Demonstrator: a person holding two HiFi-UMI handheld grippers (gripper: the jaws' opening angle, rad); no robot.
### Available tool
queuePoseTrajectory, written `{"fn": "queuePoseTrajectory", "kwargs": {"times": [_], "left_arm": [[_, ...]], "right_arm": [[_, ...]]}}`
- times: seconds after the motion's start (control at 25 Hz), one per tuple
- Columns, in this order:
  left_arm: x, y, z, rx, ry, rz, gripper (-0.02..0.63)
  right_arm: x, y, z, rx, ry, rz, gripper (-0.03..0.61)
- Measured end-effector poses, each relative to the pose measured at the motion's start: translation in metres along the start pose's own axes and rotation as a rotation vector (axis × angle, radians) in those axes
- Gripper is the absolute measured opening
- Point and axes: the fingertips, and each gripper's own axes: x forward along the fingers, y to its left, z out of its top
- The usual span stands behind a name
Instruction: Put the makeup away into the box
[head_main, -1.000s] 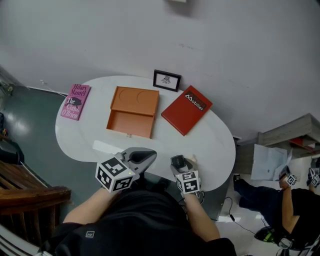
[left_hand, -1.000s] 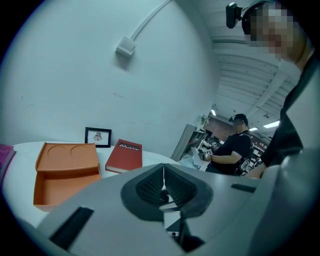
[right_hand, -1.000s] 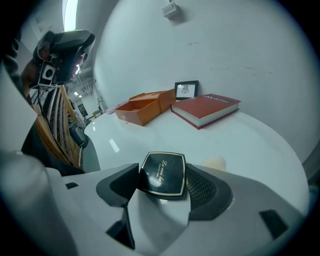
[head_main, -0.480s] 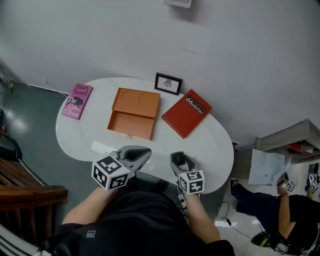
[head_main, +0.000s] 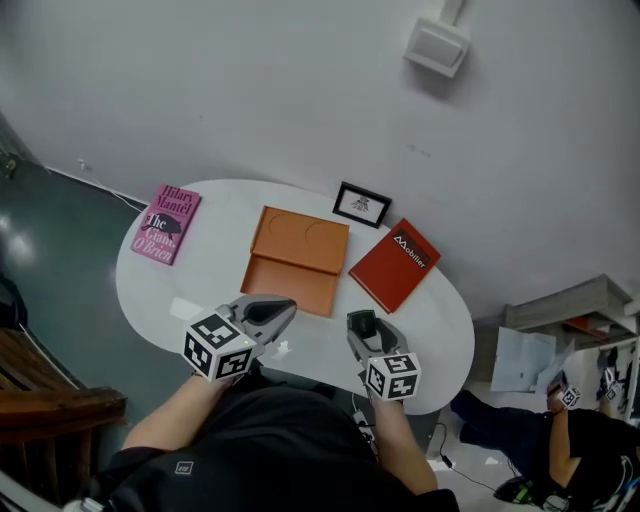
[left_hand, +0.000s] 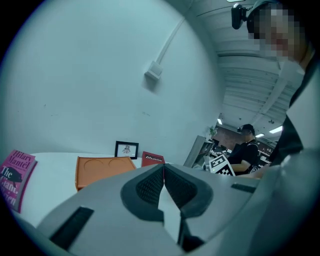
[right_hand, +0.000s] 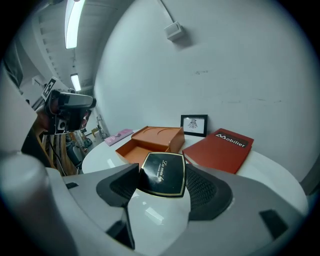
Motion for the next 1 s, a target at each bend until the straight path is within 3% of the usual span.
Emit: {"fn": "queuePoseTrajectory", "kwargs": {"times": [0.4,0.68,1.0], "left_arm": [[-0.063,0.101,0.004,-0.021,0.001,-0.049,0.015],[-0.074,0.13,0.003,-0.029,0.018,-0.103,0.015],[-0.053,0.136,0.015,-0.045,0.011,-0.096,0.015]], "right_arm": [[0.084,0.058,0.062,0.022,-0.003,-0.046,0.27],[0.112,0.085,0.076,0.049,0.025,-0.053,0.27],[0.13,0.077,0.064,0.039,0.089,-0.009,0.27]]}}
